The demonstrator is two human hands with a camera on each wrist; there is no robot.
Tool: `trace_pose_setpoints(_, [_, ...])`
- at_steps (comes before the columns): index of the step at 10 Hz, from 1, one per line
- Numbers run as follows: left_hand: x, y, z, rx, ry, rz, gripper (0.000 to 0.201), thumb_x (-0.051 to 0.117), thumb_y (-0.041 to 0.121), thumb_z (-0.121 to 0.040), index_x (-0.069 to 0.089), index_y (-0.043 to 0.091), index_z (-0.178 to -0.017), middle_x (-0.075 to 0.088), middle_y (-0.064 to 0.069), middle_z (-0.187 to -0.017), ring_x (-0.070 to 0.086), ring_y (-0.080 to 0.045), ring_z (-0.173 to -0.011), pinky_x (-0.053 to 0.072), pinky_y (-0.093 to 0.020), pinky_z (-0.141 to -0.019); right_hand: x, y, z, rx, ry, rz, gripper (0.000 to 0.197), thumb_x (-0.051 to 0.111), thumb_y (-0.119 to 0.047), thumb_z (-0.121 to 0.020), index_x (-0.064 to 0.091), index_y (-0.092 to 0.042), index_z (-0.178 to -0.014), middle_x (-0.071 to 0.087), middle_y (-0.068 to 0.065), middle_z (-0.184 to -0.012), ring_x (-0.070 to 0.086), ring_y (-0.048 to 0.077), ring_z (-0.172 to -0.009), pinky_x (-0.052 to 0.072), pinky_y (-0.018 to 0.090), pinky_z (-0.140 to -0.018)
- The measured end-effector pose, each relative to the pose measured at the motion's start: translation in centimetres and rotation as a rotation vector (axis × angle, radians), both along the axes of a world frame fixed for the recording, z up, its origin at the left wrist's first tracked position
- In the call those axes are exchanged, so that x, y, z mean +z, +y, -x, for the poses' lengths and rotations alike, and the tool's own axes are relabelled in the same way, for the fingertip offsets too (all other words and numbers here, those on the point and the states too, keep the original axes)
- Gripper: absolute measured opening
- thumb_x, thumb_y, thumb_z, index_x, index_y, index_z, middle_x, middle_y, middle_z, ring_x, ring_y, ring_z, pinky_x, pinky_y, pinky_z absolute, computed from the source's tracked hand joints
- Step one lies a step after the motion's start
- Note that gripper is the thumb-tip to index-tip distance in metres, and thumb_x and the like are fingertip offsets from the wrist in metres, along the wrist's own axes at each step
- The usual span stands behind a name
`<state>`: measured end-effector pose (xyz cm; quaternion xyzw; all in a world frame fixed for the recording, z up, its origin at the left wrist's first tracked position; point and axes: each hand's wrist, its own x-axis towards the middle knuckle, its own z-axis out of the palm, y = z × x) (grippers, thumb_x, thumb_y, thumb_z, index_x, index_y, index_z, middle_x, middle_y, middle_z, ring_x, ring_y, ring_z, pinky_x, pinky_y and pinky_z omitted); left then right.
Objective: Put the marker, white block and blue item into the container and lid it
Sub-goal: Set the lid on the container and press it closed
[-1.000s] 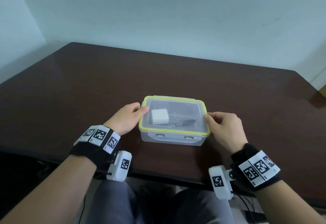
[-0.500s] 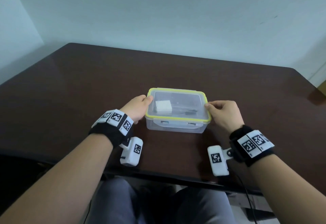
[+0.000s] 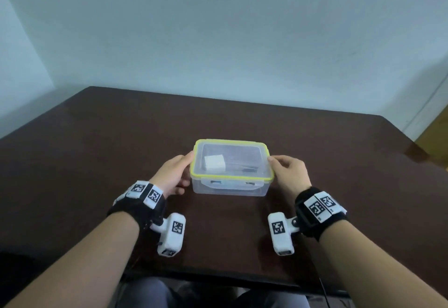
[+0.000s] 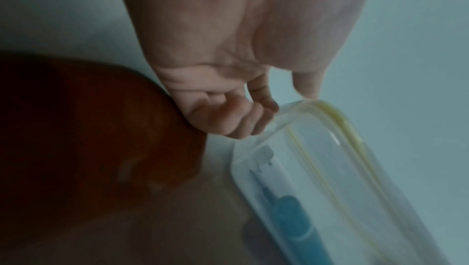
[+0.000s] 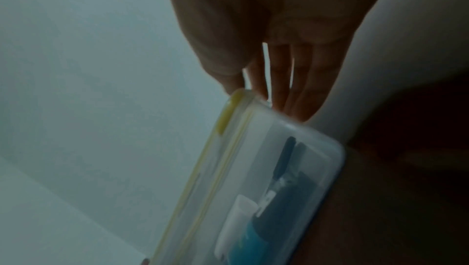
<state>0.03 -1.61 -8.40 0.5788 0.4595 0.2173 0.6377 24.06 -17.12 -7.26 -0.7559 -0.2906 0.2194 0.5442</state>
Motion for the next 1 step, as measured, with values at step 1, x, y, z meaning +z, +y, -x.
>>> trace_pose_setpoints(1, [-0.43, -1.38, 2.35, -0.019, -0.067, -0.004, 0.039, 0.05, 0.044, -0.105, 0.063, 0.008, -0.108, 0.063, -0.012, -0.081, 0.057, -0.018, -0.064, 0.044, -0.027, -0.051, -1.15, -2.03, 0.47, -0.003, 0.228, -0.099, 0.032, 0.064, -0.026, -0.091, 0.065, -0.007, -0.117, 0.072, 0.014, -0.104, 0.072, 0.025, -0.091, 0.06, 0.029, -0.07])
